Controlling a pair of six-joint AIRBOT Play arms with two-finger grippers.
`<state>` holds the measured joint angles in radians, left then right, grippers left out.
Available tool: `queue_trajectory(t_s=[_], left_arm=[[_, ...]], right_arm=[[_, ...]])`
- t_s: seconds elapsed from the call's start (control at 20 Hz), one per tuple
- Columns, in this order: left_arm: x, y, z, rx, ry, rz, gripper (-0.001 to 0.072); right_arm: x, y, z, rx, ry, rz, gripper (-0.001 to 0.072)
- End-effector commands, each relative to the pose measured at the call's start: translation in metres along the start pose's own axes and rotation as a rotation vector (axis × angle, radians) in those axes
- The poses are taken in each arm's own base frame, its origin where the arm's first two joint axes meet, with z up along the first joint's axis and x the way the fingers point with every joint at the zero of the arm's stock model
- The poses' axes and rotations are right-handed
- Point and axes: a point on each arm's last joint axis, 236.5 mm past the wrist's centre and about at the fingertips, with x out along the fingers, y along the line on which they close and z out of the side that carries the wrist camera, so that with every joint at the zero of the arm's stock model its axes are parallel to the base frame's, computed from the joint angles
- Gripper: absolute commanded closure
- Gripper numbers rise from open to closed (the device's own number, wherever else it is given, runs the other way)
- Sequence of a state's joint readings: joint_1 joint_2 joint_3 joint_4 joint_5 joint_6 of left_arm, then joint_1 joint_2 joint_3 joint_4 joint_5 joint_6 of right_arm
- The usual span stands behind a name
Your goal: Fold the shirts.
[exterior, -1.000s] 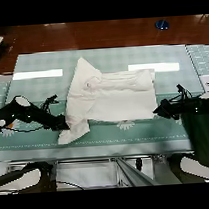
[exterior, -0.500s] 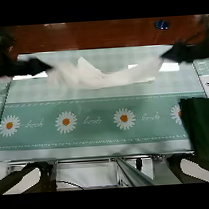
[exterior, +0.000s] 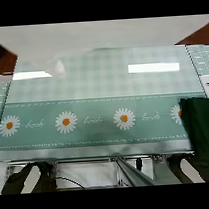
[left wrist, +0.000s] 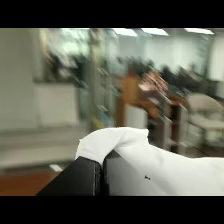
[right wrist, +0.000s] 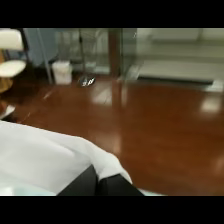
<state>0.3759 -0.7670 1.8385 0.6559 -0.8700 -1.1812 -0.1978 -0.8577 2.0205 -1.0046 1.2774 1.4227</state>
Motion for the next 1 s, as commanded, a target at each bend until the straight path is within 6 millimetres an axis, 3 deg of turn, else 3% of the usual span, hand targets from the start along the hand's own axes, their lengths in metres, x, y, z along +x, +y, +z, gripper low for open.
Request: queue_trajectory(t_s=[0.0, 0.15, 0.25, 0.35, 0.55, 0.8, 0.95], left_arm=[[-0.070, -0.023, 0.072, 0.269, -0.184, 0.181, 0.0692], [-0.100, -0.022, 0.065, 0.340, -0.119, 0.286, 0.0692], [-0.102, -0.011, 0.040, 0.281, -0.028, 0.312, 0.0692], [-0.090, 0.006, -0.004, 0.169, 0.097, 0.310, 0.0692], [-0.049, 0.027, -0.147, -0.160, 0.395, 0.168, 0.0692], [-0.021, 0.044, -0.325, -0.480, 0.675, 0.066, 0.0692], [0.009, 0.032, -0.408, -0.544, 0.798, 0.020, 0.0692]], right_arm=[[-0.069, 0.020, 0.019, -0.090, -0.097, -0.091, 0.0688], [-0.085, 0.017, -0.002, -0.083, -0.022, -0.137, 0.0688], [-0.080, 0.014, -0.022, -0.069, 0.060, -0.133, 0.0688], [-0.068, 0.007, -0.046, -0.039, 0.146, -0.128, 0.0688], [-0.030, -0.017, -0.102, 0.054, 0.311, -0.122, 0.0688], [0.034, -0.058, -0.207, 0.223, 0.548, -0.122, 0.0688], [0.076, -0.086, -0.267, 0.299, 0.688, -0.126, 0.0688]])
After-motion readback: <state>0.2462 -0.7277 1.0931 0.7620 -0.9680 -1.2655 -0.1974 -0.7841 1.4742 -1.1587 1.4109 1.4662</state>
